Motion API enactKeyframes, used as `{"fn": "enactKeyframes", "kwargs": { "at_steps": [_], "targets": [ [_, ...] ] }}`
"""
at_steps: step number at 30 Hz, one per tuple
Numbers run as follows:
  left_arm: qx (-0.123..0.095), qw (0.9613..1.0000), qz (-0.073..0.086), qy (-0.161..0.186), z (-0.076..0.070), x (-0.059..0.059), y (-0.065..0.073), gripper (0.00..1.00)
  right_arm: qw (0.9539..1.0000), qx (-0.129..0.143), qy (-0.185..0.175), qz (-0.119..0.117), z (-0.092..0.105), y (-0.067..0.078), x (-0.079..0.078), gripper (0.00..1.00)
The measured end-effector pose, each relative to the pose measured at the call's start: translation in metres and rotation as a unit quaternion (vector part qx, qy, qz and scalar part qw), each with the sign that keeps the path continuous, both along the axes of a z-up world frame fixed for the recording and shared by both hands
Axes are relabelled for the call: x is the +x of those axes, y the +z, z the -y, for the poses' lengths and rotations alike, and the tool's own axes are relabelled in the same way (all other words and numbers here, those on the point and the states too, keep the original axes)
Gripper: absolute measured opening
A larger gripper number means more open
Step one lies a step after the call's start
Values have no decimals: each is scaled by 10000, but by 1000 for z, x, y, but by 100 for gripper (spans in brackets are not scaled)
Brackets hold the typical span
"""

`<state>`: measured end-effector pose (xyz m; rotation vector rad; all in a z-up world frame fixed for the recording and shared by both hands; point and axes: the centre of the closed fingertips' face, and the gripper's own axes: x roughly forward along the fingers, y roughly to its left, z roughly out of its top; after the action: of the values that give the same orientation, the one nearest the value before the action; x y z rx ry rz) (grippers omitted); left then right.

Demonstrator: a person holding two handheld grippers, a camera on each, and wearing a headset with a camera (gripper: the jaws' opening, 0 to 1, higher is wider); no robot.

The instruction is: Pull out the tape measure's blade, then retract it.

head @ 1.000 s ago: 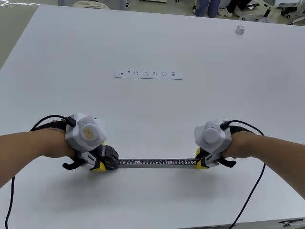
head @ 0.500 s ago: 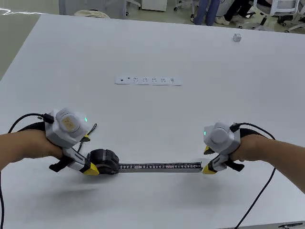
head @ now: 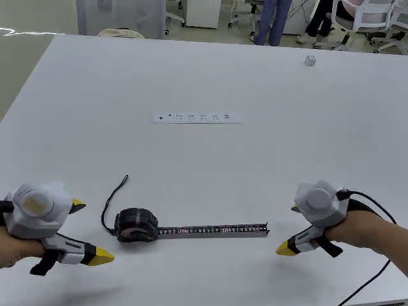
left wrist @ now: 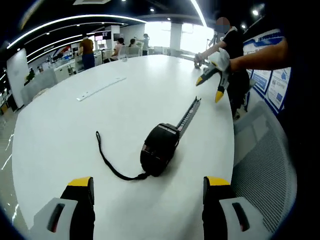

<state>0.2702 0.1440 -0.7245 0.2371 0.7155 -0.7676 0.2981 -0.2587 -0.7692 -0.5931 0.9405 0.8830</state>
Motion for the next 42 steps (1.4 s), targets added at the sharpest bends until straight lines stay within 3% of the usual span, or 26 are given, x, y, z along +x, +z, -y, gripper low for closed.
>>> {"fn": "enactKeyframes", "kwargs": {
  "at_steps": [3, 5, 8, 10, 13, 17, 22, 25, 27, 30, 36, 42],
  "targets": [
    [-269, 9984, -1, 504, -21, -3, 6, 87, 9977, 387, -509, 237, 2, 9, -3, 86],
    [-310, 9967, 130, 745, -35, -7, 11, 88, 9938, 672, -795, 394, 3, 17, -6, 91],
    [-422, 9954, 204, 837, -44, -16, 19, 92, 9907, 728, -928, 681, 11, 24, -14, 93],
    [-467, 9942, 297, 924, -50, -21, 27, 94, 9882, 938, -966, 732, 10, 31, -23, 93],
    [-613, 9893, 560, 1198, -59, -23, 42, 98, 9860, 918, -1109, 839, 17, 36, -32, 98],
    [-728, 9847, 720, 1409, -66, -34, 53, 100, 9824, 1021, -1243, 954, 21, 44, -42, 100],
    [-651, 9840, 622, 1539, -75, -52, 52, 100, 9762, 1145, -1449, 1138, 30, 57, -53, 100],
    [-691, 9807, 657, 1706, -84, -61, 53, 100, 9697, 1373, -1603, 1230, 33, 66, -61, 100],
    [-744, 9783, 658, 1820, -88, -66, 54, 100, 9680, 1436, -1640, 1245, 34, 68, -67, 100],
    [-828, 9747, 605, 1986, -95, -77, 50, 100, 9678, 1413, -1655, 1267, 36, 66, -77, 100],
    [-788, 9712, 536, 2185, -104, -94, 41, 100, 9686, 1361, -1660, 1252, 37, 66, -87, 100],
    [-782, 9682, 603, 2300, -106, -105, 50, 100, 9694, 1324, -1624, 1280, 39, 70, -87, 100]
  ]
}}
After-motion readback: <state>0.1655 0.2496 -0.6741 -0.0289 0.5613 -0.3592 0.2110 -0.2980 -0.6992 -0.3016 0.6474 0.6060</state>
